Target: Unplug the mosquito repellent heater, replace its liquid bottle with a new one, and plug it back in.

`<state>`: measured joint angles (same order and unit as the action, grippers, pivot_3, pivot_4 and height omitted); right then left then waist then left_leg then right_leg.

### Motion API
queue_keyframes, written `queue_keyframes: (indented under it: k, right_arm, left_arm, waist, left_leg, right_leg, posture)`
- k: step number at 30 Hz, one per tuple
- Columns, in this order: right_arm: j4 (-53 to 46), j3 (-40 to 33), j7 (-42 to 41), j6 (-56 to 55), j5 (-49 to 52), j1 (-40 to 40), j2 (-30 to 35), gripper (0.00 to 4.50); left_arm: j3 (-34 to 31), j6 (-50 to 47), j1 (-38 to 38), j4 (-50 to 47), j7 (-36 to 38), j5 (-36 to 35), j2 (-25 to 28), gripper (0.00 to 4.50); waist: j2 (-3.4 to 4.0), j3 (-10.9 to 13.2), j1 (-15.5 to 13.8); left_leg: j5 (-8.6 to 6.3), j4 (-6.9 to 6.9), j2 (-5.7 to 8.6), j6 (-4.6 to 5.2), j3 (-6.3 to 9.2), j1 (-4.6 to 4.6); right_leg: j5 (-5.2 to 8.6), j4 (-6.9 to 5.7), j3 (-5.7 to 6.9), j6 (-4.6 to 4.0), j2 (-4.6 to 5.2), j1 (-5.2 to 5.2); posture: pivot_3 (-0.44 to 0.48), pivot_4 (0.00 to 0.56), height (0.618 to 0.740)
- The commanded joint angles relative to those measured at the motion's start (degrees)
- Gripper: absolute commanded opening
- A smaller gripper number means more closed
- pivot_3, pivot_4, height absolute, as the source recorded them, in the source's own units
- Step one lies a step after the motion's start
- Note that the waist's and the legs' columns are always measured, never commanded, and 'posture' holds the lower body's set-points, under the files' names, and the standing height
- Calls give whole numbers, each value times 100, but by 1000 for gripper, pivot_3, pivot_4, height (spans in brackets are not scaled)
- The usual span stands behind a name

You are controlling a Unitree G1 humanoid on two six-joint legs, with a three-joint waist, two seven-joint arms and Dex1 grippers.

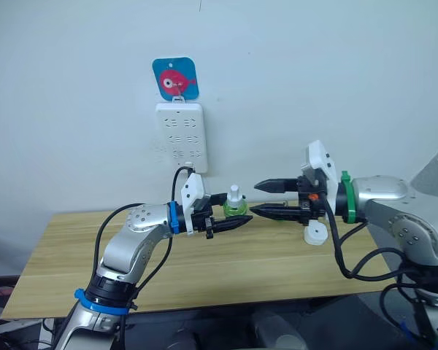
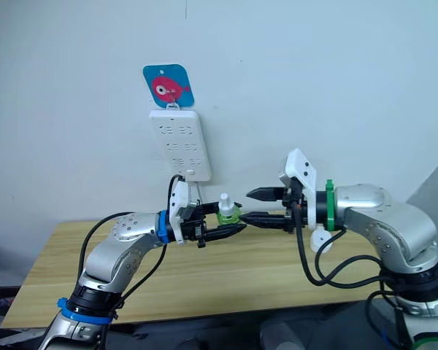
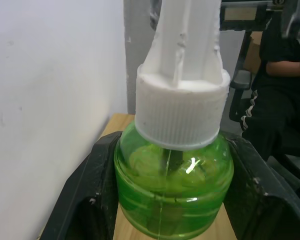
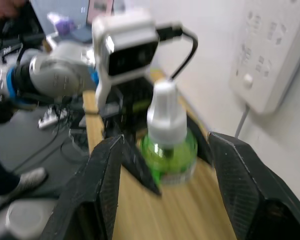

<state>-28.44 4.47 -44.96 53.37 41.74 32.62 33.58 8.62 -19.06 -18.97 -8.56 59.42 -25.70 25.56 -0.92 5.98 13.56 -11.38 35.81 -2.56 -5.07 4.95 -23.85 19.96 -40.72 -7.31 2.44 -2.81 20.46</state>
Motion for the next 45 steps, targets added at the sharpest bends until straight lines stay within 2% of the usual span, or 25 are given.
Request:
queue_keyframes:
  k: [1,8,11,16,17,20,25,28,32,35,37,40,45]
  right_arm:
    - [65,141,240,-164,-129,231,-271,2763]
    - [321,499,210,-258,-309,344,-586,2763]
    - [352,534,207,-271,-308,354,-612,2176]
    - [276,467,129,-260,-185,373,-600,434]
    - [256,448,113,-263,-159,372,-593,303]
    - [215,295,101,-281,-11,422,-638,309]
    - [368,-618,544,-258,583,748,-977,309]
    - [416,-870,786,-265,597,672,-972,309]
    - [717,-370,1136,-1289,-695,-251,-999,309]
    - [1540,291,1375,-2605,-1893,-1078,-1222,309]
    - [2172,484,1483,-3317,-2375,-1314,-1437,309]
    - [3479,686,1692,-4373,-3034,-1316,-1775,309]
    - [5839,537,2196,-5540,-3551,-795,-2397,309]
  left_arm:
    - [-43,109,-85,-186,24,-24,7,2324]
    - [-22,106,-106,-192,24,-13,-3,2324]
    - [-23,91,-90,-222,10,-16,3,2324]
    - [-29,79,-57,-249,1,-15,17,2324]
    - [-30,80,-49,-252,2,-14,21,2324]
    - [-37,88,-31,-236,10,-3,32,2324]
    - [-114,107,92,-79,-59,88,113,2324]
    - [-178,206,271,38,-37,187,258,2324]
    - [-378,322,744,96,-23,329,657,2324]
    - [-510,321,1173,-77,-4,356,940,2324]
    - [-552,290,1396,-238,10,334,1067,2324]
    - [-632,199,1658,-512,-48,261,1185,2324]
    - [-755,-8,1930,-941,-171,152,1290,2324]
  waist:
    - [0,0,1]
    - [0,0,-3]
    - [0,0,-2]
    - [0,0,-2]
    - [0,0,-1]
    - [0,0,-2]
    - [1,1,11]
    - [1,0,1]
    - [2,1,-2]
    - [4,3,-10]
    - [6,9,-7]
    - [16,55,-58]
    - [7,109,-178]
  left_leg:
    - [0,-1,0,0,1,-1]
    - [0,-6,-1,0,4,-4]
    - [0,-6,-1,0,4,-4]
    - [0,-5,-1,0,3,-3]
    - [0,-5,-1,0,4,-3]
    - [0,-5,-1,0,4,-3]
    - [0,-5,-1,0,3,-3]
    - [0,-5,-1,0,4,-2]
    - [-1,-12,-5,1,5,-1]
    - [-1,-18,-5,1,-1,-2]
    - [-1,-22,-6,1,-6,-1]
    - [0,-24,-3,0,-16,0]
    - [0,-23,-3,0,-17,13]
  right_leg:
    - [0,1,1,0,0,0]
    - [0,2,4,0,0,3]
    - [0,2,4,0,1,3]
    - [0,1,3,0,0,3]
    - [0,1,5,0,0,3]
    - [0,1,4,0,0,4]
    - [0,-3,3,0,0,5]
    - [0,-1,5,0,0,2]
    - [2,1,6,-4,0,4]
    - [3,-1,-1,-5,0,12]
    - [3,-1,-5,-5,1,15]
    - [3,-2,-11,-5,6,17]
    - [2,-9,-11,-6,6,7]
  posture:
    - [-215,48,740]
    - [-209,48,740]
    - [-206,50,740]
    - [-207,50,740]
    - [-209,49,740]
    - [-208,50,740]
    - [-199,52,740]
    - [-190,56,740]
    - [-184,64,740]
    - [-167,71,740]
    - [-160,73,740]
    - [-121,84,740]
    - [-75,92,740]
